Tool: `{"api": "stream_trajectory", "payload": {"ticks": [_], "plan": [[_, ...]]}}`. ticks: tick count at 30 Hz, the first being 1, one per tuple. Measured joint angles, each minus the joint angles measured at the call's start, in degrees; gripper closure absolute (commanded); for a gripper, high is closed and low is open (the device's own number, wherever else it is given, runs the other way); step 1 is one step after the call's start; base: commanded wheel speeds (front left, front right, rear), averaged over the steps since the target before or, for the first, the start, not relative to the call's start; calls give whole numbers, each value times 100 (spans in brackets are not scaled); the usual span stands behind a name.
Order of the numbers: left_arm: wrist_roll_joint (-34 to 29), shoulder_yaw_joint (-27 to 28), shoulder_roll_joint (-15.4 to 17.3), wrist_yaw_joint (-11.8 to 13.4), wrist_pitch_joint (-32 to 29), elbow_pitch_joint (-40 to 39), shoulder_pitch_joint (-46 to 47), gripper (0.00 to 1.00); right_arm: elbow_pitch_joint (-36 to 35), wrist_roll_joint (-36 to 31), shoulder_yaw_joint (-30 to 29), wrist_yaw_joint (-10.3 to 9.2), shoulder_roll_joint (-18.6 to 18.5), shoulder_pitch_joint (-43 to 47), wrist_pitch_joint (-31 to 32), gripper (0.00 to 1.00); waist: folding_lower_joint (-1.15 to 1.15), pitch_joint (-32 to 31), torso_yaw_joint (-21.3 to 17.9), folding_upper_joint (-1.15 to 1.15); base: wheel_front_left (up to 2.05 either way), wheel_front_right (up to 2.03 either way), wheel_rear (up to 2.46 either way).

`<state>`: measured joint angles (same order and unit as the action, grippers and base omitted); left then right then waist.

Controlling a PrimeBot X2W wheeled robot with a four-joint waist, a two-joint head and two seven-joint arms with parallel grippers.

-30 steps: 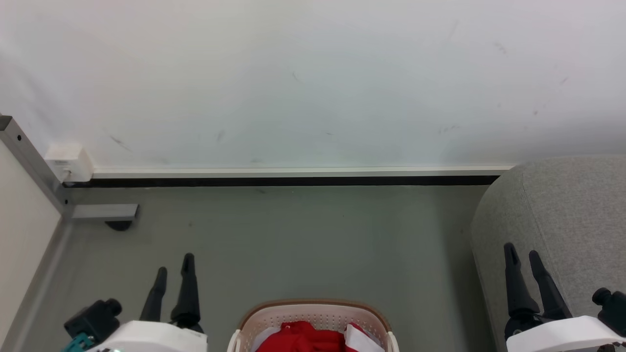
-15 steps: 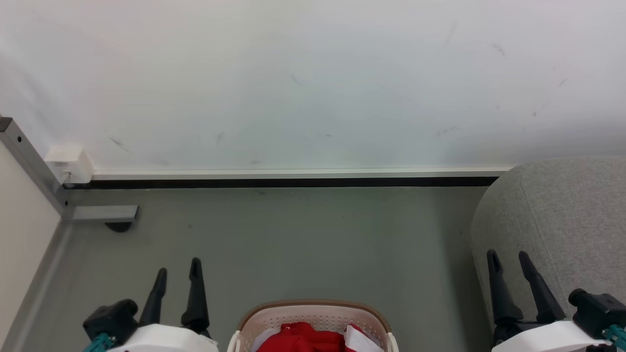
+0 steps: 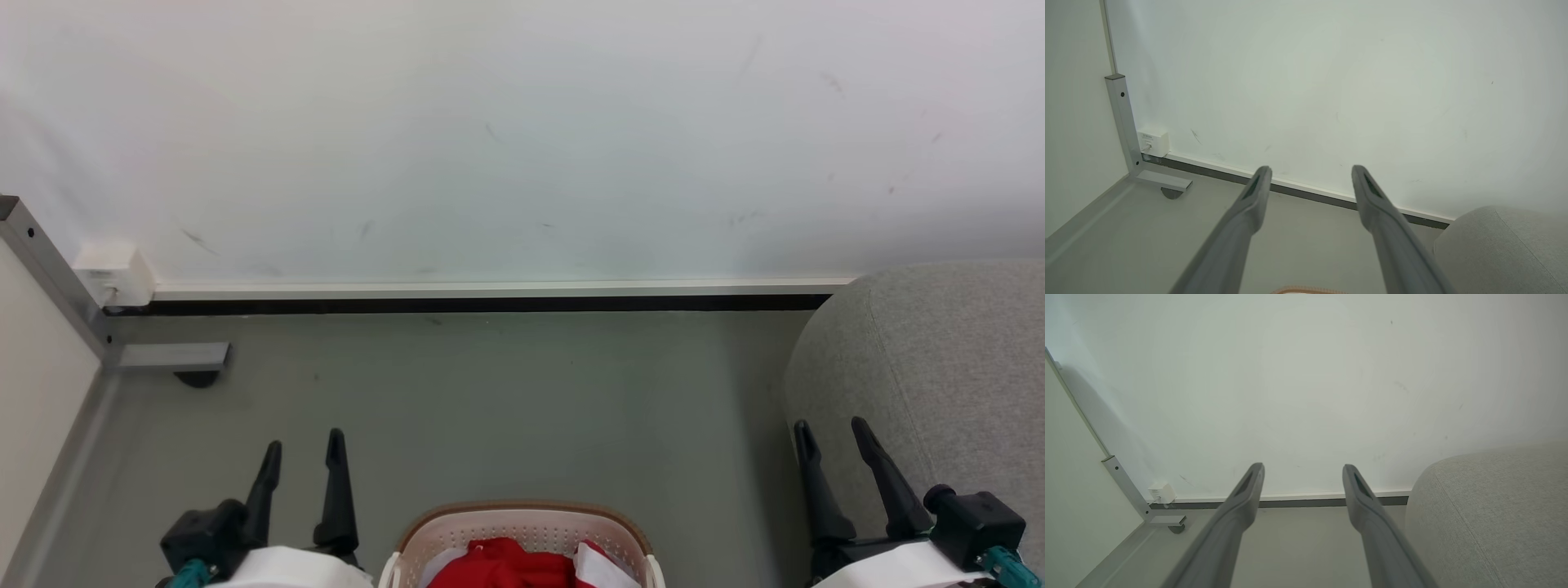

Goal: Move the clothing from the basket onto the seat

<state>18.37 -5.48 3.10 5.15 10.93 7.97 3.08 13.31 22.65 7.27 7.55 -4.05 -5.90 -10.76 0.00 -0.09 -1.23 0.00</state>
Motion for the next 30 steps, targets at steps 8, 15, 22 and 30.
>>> {"api": "stream_trajectory", "payload": {"ticks": [8,15,22,30], "plan": [[-366,-26,0,24,88,-38,-6,0,10,-335,67,0,0,-19,-102,0,0,1,-10,0,0,0,0],[-670,-15,-1,31,174,-67,-29,0,9,-606,97,0,14,-48,-191,0,0,-10,-38,0,0,0,0],[-948,-18,-4,38,236,-81,-47,0,-25,-860,131,0,22,-59,-275,0,0,-9,-57,0,0,0,0],[-1256,-30,-15,51,335,-90,-49,0,-64,-1084,167,0,23,-71,-345,0,0,-10,-60,0,0,0,0]]}}
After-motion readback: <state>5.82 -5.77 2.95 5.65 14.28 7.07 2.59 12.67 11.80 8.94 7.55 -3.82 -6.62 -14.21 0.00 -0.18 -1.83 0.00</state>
